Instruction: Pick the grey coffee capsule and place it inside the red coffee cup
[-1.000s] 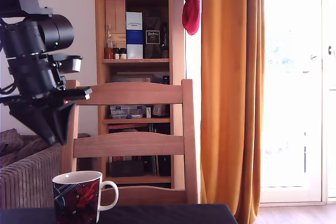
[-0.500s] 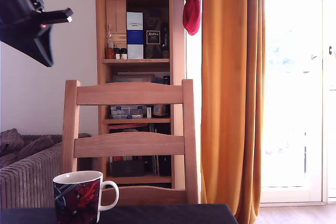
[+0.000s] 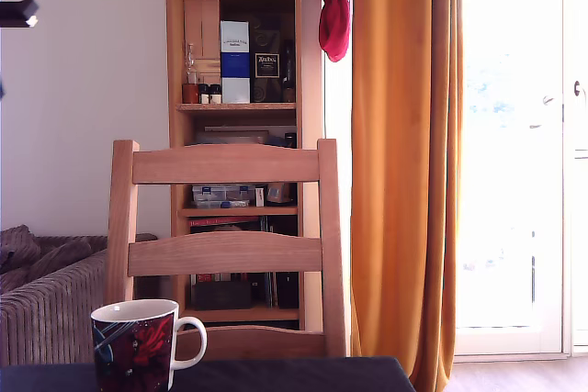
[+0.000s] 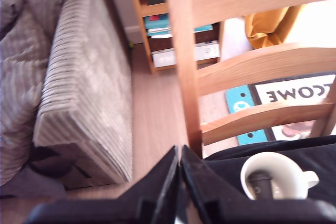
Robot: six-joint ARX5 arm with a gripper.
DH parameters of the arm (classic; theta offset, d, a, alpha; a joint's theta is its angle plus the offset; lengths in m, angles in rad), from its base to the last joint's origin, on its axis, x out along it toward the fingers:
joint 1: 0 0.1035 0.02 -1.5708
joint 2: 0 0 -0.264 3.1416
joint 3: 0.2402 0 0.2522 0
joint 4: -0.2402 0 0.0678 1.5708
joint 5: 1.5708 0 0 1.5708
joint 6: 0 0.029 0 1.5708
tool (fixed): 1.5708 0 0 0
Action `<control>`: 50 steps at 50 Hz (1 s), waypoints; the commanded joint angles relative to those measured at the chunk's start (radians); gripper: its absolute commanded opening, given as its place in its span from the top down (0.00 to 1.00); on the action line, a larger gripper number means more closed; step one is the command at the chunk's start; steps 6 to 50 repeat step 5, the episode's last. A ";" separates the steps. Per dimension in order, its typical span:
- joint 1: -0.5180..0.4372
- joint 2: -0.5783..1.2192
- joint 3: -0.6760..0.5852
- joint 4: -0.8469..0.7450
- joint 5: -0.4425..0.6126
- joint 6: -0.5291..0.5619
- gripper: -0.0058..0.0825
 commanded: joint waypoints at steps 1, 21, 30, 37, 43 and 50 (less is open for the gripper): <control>0.027 -0.032 -0.047 0.031 0.012 0.005 0.95; 0.054 -0.072 -0.072 0.036 0.037 0.004 0.95; 0.054 -0.072 -0.072 0.036 0.037 0.004 0.95; 0.054 -0.072 -0.072 0.036 0.037 0.004 0.95; 0.054 -0.072 -0.072 0.036 0.037 0.004 0.95; 0.054 -0.072 -0.072 0.036 0.037 0.004 0.95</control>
